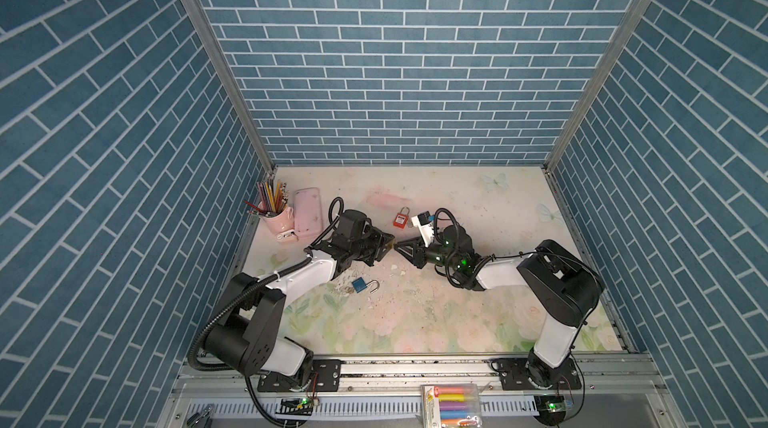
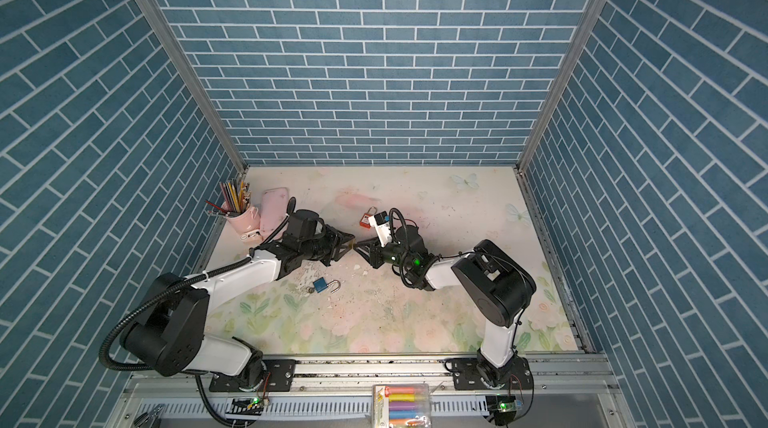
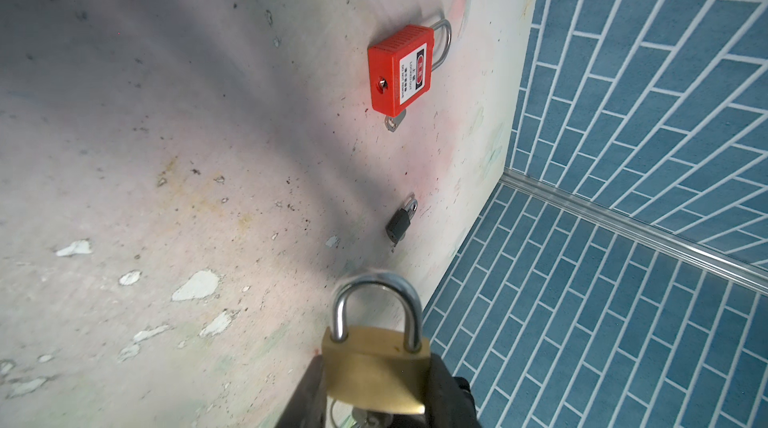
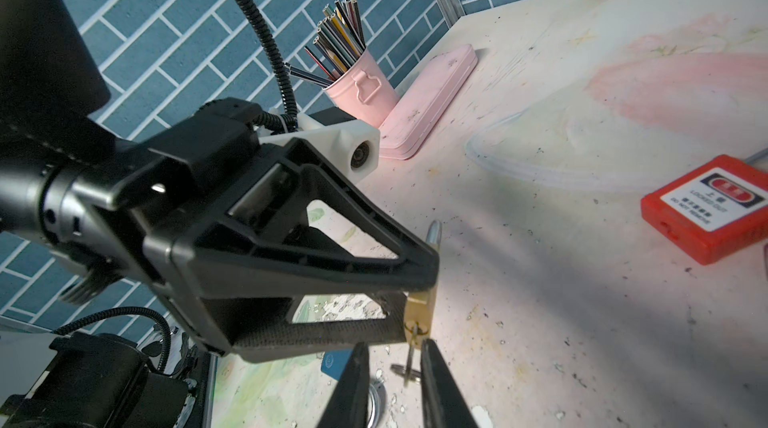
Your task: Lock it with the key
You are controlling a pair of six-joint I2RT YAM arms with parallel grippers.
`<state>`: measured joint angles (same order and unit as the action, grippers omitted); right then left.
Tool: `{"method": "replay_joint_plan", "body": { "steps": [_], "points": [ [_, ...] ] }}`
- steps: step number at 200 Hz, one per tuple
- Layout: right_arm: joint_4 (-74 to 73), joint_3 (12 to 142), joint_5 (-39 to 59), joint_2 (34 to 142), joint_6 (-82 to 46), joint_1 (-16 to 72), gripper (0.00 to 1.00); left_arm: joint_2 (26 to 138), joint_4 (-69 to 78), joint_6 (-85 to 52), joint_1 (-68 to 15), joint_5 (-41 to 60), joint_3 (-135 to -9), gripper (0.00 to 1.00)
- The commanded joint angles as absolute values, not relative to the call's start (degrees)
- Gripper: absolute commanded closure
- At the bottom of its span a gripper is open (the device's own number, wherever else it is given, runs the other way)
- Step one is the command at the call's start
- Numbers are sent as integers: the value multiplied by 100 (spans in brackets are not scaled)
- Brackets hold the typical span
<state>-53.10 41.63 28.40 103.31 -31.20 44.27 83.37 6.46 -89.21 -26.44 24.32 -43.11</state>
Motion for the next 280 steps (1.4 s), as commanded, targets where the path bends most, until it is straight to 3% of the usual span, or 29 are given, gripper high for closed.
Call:
{"method": "replay_joint_plan", "body": {
  "steps": [1, 51, 91, 253, 280],
  "points": [
    [-5302, 4293, 2735, 10431, -3050, 4456, 77, 8362, 834, -9000, -2664, 2452, -4246, 100],
    [-5475, 4078, 2438, 10212, -3047, 4456, 69, 8367, 844, -9000, -2662, 2435, -4228, 100],
    [-5374, 4137, 2383, 10260, -3073, 4456, 69, 8358, 852, -9004, -2668, 2415, -4245, 100],
    [-5058, 4526, 2528, 10582, -2832, 4579, 99, 8433, 870, -8974, -2662, 2443, -4289, 100],
    [-5025, 4526, 2522, 10569, -2709, 4594, 100, 8446, 861, -8984, -2661, 2443, -4281, 100]
  ]
}}
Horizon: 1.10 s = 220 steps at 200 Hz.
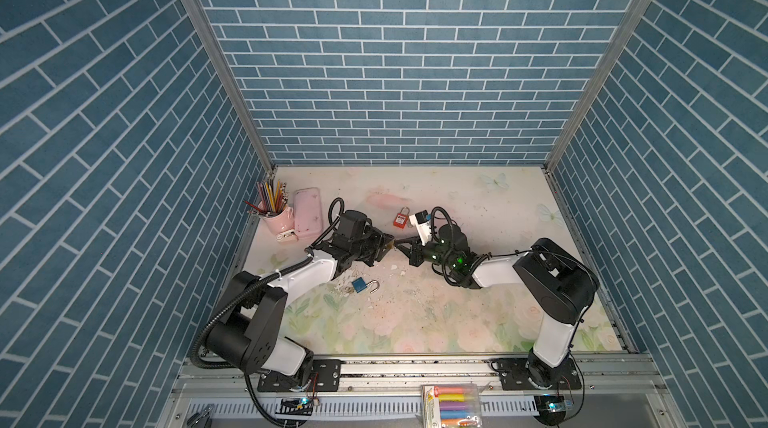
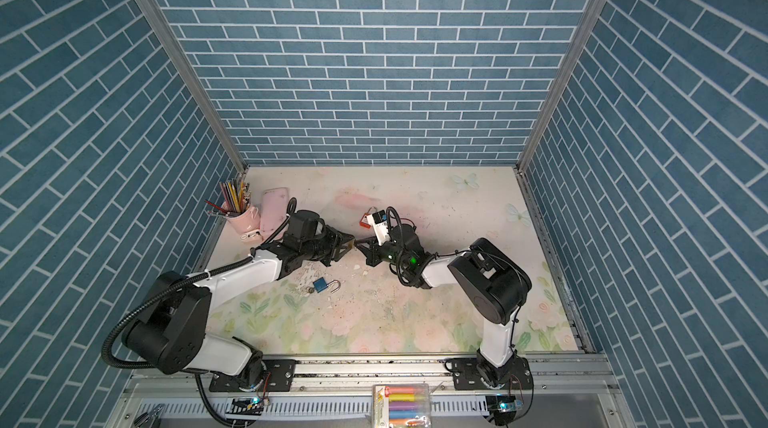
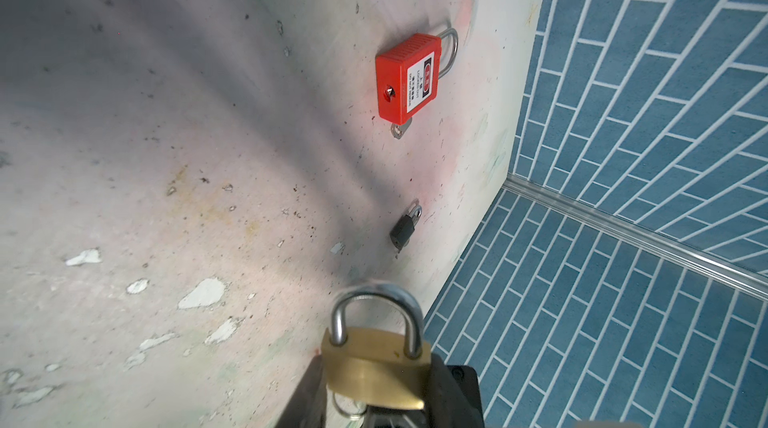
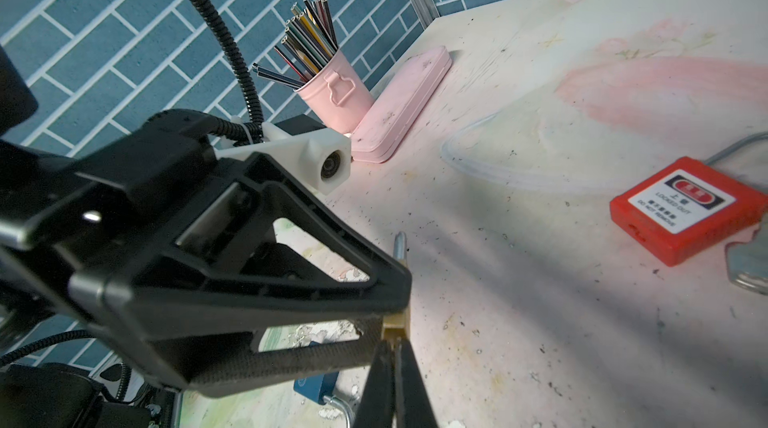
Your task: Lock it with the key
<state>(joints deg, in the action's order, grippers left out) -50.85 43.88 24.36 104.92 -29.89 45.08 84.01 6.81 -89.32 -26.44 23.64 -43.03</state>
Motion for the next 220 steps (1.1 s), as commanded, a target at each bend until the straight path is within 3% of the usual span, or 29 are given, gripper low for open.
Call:
{"method": "replay_joint_plan", "body": {
  "steps": [1, 124, 177, 220],
  "points": [
    [-5026, 4526, 2522, 10571, -2699, 4596, 100, 8446, 861, -8983, -2662, 2443, -4281, 100],
    [-4870, 4325, 3251, 10203, -1350, 4605, 100, 8622, -306, -8249, -2513, 2271, -4851, 100],
    [-5021, 4123, 3341, 10125, -1504, 4597, 100, 8614, -83, -8248, -2281, 2238, -4908, 100],
    [-5725, 3429, 3450, 9835, -2043, 4402, 100, 8321, 98, -8257, -1603, 2165, -4677, 100]
  ]
}}
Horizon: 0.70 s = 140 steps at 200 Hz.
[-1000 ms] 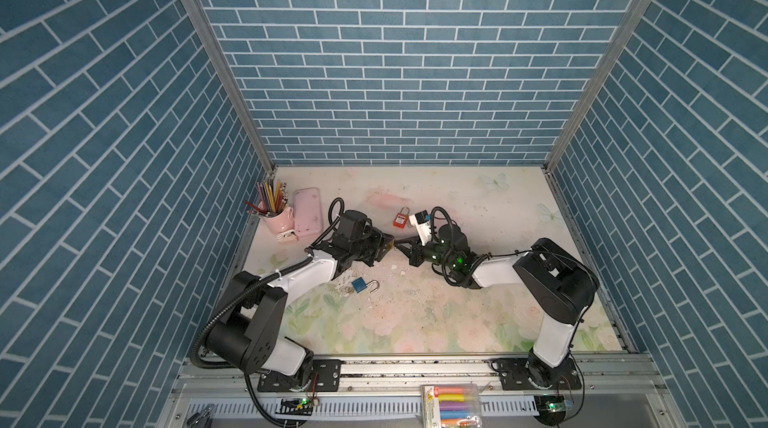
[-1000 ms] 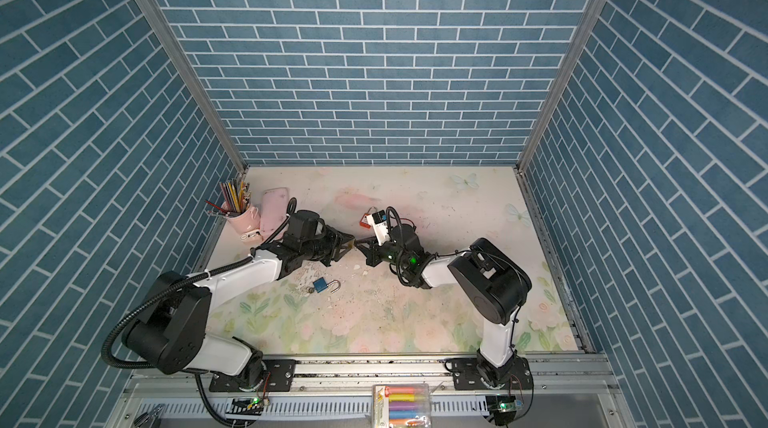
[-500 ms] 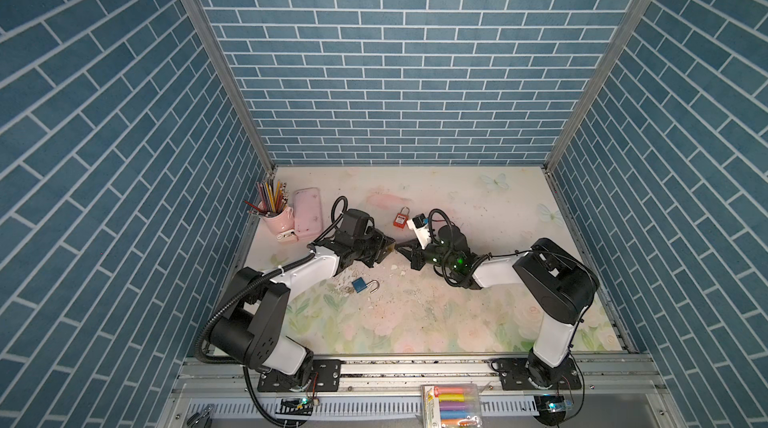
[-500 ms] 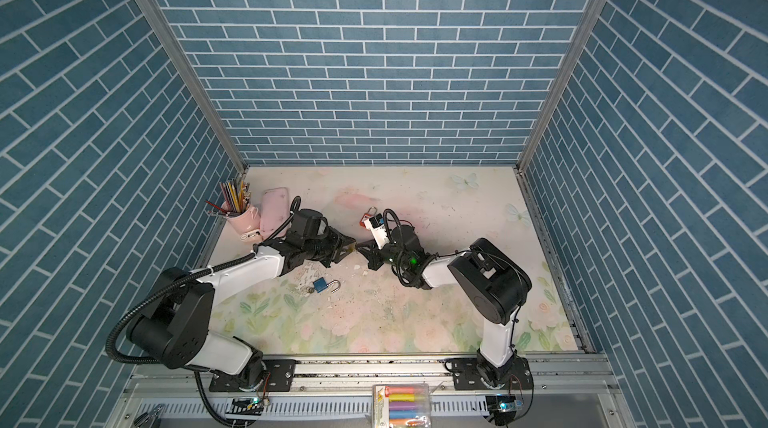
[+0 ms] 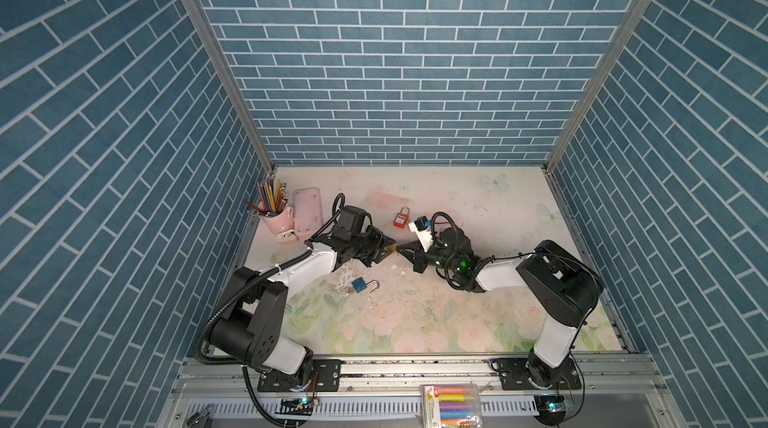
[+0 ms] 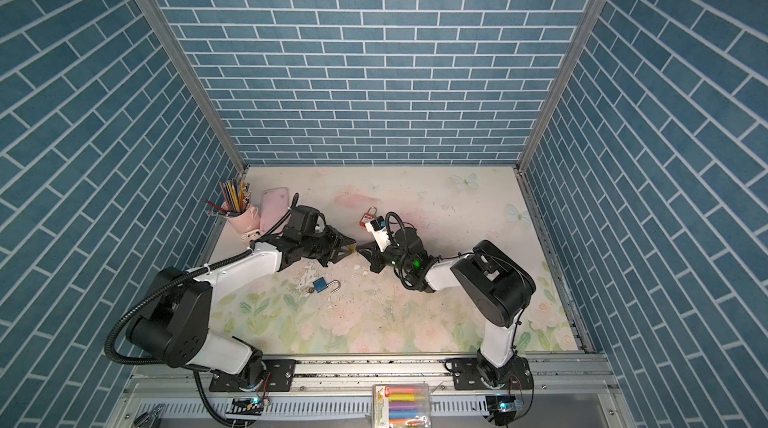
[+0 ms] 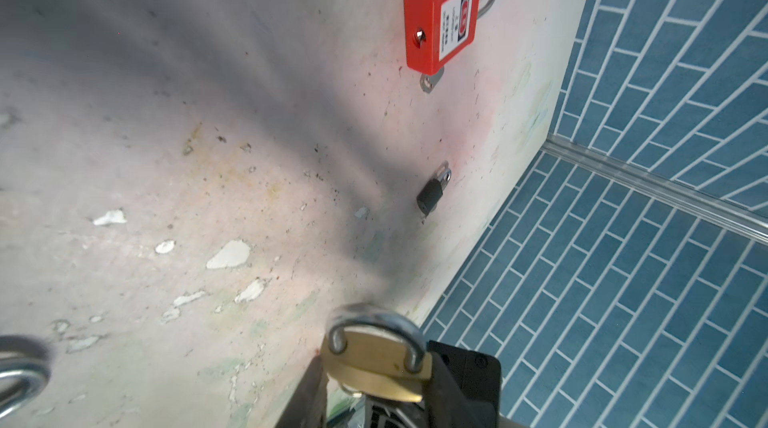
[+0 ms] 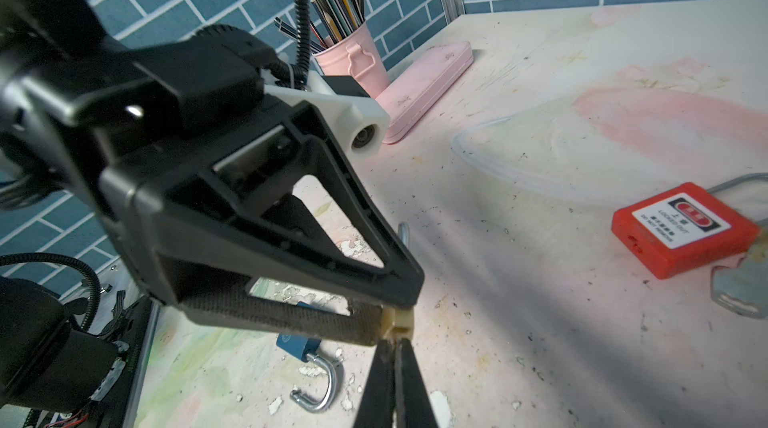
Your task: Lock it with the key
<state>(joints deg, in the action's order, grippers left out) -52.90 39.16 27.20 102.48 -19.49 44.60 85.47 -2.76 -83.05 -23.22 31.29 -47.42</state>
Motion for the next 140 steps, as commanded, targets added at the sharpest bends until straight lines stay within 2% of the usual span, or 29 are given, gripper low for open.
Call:
{"method": "replay_joint_plan", "body": {
  "steps": [1, 27, 70, 101, 140],
  "points": [
    [-5741, 3406, 3452, 9826, -2059, 4398, 100, 8309, 98, -8255, -1593, 2155, -4667, 100],
    [-5979, 3119, 3553, 9636, -2347, 4225, 100, 8128, -99, -8056, -1375, 2005, -4676, 100],
    [-5847, 2888, 3300, 9210, -2780, 3915, 100, 8108, -742, -7423, -1502, 1686, -4932, 100],
    [-4574, 2819, 2713, 8510, -2598, 3734, 100, 8319, -1589, -6406, -2027, 1075, -5536, 100],
    [-3164, 2640, 2102, 7604, -2697, 3445, 100, 8858, -2387, -5476, -3300, 543, -6196, 100]
  ]
}}
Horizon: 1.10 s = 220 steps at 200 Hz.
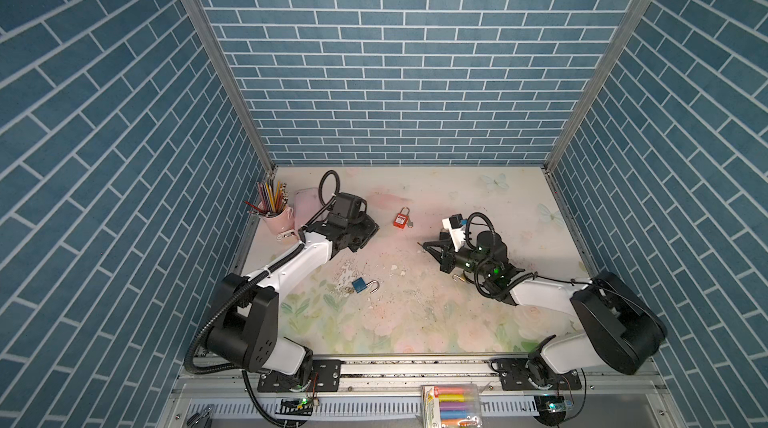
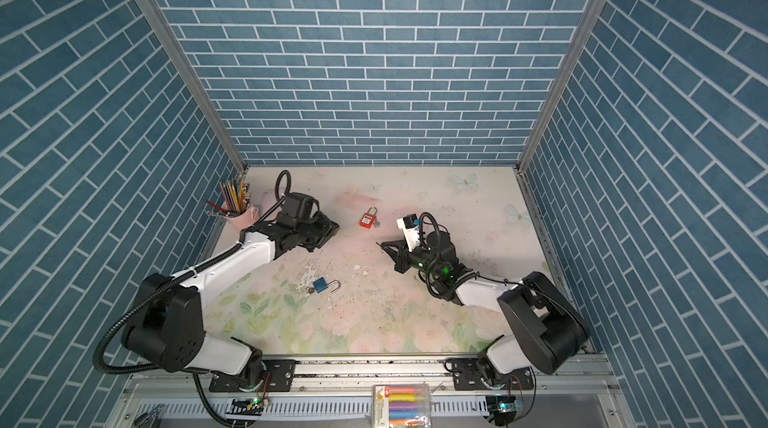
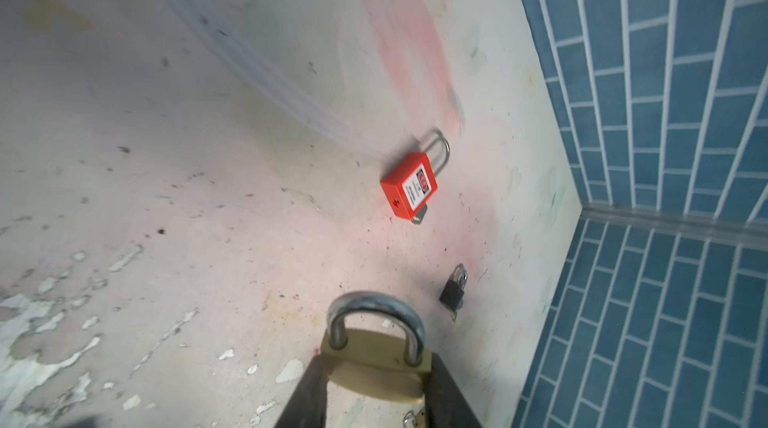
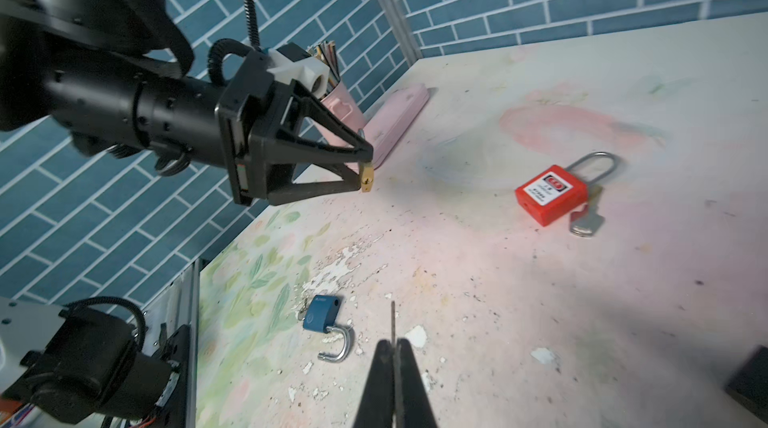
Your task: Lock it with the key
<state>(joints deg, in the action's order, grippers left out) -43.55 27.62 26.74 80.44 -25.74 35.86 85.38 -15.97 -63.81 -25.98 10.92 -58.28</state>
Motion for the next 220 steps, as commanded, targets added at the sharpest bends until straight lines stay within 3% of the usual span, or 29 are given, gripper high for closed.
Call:
{"method": "replay_joint_plan", "body": {
  "steps": [1, 67, 185, 220],
  "points": [
    [-3120, 2634, 2079, 7581, -2702, 3441, 100, 8876, -2415, -5458, -3338, 526, -6209, 100],
    [-1549, 2355, 1342, 6697, -3071, 3226, 100, 10224, -3137, -5096, -5454, 174, -7082, 100],
    [-1599, 1958, 1248, 6352, -3252, 3209, 100, 11072, -2947, -5184, -5639, 663, -7233, 100],
    [-1608, 1943, 1260, 6350, -3234, 3207, 100, 11118, -2971, -5176, -5630, 729, -7251, 60]
  ]
}}
